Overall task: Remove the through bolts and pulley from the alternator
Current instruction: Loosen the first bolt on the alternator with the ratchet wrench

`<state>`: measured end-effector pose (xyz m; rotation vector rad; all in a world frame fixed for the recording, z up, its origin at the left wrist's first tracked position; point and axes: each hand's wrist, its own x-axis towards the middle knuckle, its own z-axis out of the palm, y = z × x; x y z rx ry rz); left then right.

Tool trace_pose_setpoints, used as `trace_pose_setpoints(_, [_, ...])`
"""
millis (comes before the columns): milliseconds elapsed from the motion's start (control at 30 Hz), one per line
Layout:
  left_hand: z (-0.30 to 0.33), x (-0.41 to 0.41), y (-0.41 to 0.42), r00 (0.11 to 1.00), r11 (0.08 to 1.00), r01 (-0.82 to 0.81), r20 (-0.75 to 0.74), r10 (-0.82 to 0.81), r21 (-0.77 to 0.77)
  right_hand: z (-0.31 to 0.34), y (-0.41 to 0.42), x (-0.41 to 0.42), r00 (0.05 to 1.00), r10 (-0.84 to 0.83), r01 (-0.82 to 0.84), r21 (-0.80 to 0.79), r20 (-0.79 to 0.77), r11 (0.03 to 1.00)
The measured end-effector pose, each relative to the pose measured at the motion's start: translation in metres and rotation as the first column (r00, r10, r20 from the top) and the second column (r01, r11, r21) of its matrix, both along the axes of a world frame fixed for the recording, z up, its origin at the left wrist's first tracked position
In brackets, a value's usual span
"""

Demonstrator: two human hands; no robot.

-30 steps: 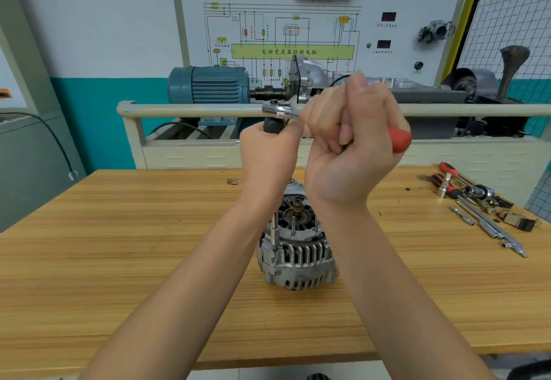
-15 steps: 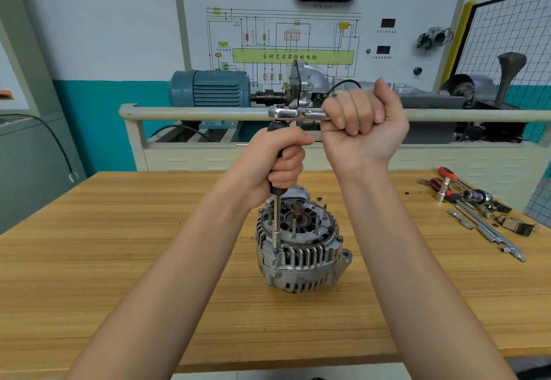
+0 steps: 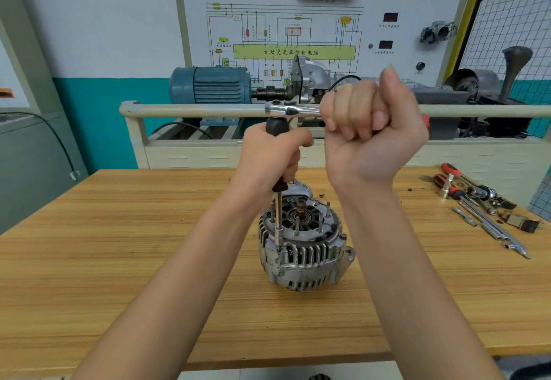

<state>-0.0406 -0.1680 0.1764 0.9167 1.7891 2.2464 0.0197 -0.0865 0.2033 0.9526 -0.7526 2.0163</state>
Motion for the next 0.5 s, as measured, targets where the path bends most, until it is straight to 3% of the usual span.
trace_pose_setpoints(100, [0.006, -0.009, -0.010, 0.941, 0.938, 0.338, 0.027, -0.337, -0.081, 0.003, 0.019, -0.009, 0.942, 0.312, -0.288, -0.183, 0.123, 0.940])
trace_pose_setpoints(200, [0.008, -0.011, -0.010, 0.863, 0.857, 0.504, 0.035, -0.504, -0.103, 0.000, 0.029, -0.017, 0.842, 0.536, -0.481, -0.360, 0.066, 0.800])
trace_pose_setpoints(333, [0.005, -0.009, -0.004, 0.917, 0.914, 0.399, 0.060, -0.395, -0.071, -0.003, 0.024, -0.010, 0.930, 0.357, -0.313, -0.321, 0.089, 0.894])
trace_pose_setpoints(433, [0.003, -0.002, 0.004, 0.990, 0.989, 0.141, 0.038, -0.139, -0.044, -0.007, 0.008, -0.001, 0.998, 0.060, -0.055, -0.136, 0.036, 0.989])
trace_pose_setpoints(500, [0.001, 0.002, 0.010, 0.998, 0.999, -0.053, 0.035, 0.053, -0.007, -0.009, -0.007, 0.001, 0.992, -0.116, 0.113, -0.051, -0.057, 0.992])
